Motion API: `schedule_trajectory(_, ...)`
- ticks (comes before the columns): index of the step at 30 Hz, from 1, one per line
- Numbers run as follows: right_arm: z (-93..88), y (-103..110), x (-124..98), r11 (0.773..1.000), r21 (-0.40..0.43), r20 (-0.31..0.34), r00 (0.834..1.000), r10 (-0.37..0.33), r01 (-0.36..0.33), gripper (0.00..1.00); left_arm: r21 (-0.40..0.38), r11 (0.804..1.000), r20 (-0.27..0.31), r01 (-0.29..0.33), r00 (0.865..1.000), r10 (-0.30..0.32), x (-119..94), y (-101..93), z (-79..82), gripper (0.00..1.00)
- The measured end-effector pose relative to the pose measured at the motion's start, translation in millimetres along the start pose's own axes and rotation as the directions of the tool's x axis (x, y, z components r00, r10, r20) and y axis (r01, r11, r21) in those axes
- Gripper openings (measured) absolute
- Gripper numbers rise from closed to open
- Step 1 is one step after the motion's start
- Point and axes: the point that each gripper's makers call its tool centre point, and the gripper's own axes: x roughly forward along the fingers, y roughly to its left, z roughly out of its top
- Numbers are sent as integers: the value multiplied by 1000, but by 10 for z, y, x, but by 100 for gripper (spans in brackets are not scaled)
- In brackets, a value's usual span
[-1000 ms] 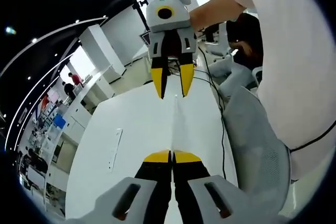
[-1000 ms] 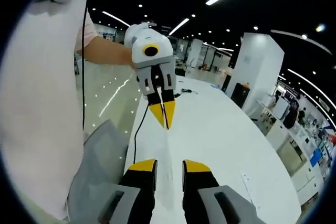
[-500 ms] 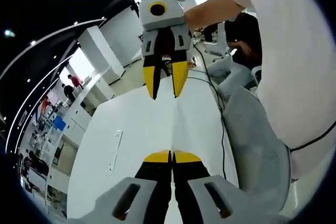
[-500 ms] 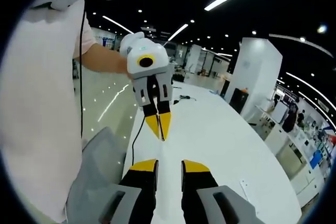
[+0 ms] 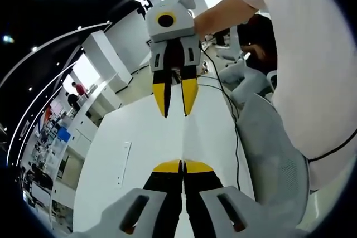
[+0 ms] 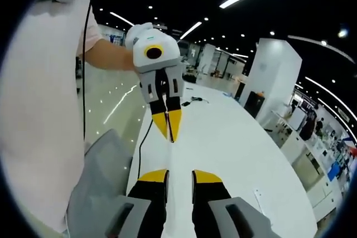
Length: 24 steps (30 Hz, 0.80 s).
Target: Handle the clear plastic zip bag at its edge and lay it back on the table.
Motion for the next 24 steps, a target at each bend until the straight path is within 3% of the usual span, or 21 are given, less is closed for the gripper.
schedule_trajectory(24,-58,20,14,1000,-9,-21,1000,3,-3,13,8,1000,13,0,1000,0,4,-4,74,0)
